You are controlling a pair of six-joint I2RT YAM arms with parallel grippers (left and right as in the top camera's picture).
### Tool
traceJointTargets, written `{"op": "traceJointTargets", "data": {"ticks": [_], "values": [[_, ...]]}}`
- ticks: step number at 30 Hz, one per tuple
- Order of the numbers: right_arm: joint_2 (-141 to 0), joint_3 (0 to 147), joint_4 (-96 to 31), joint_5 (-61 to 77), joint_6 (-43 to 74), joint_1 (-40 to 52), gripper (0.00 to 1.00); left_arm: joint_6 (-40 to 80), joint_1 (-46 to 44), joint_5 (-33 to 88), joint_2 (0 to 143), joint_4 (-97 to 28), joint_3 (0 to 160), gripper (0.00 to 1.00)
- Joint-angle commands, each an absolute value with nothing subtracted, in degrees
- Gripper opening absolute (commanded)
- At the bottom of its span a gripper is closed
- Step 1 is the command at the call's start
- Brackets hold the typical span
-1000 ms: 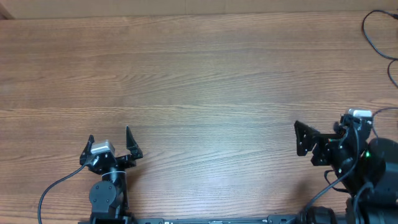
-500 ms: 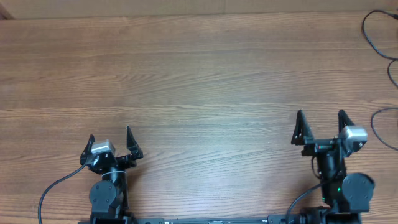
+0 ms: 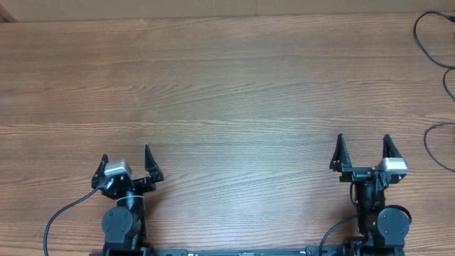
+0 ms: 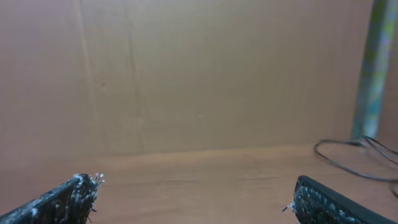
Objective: Untangle cables
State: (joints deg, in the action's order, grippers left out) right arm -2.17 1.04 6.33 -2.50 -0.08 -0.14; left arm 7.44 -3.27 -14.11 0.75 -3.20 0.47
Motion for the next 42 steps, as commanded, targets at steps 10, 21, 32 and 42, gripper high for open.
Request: {"op": "traceJointTargets", "data": {"ticks": [10, 21, 32, 42], "values": [[-0.12, 0.45, -4.86, -0.51, -1.8, -1.78, 1.0, 6.61, -2.92, -13.76, 0.25, -3.14, 0.27, 1.0], [-0.12, 0.43, -4.86, 0.23, -1.15, -1.65, 1.0, 6.63, -2.92, -13.76, 0.25, -3.14, 0.27, 1.0], [-0.12, 0.45, -4.84, 0.1, -0.05, -1.56, 1.0, 6.63, -2.92, -13.76, 0.25, -3.14, 0.27, 0.99], [-0.12, 0.45, -4.84, 0.1, -0.05, -1.48, 1.0, 6.61, -2.92, -13.76, 0.25, -3.14, 0.27, 0.99]]}}
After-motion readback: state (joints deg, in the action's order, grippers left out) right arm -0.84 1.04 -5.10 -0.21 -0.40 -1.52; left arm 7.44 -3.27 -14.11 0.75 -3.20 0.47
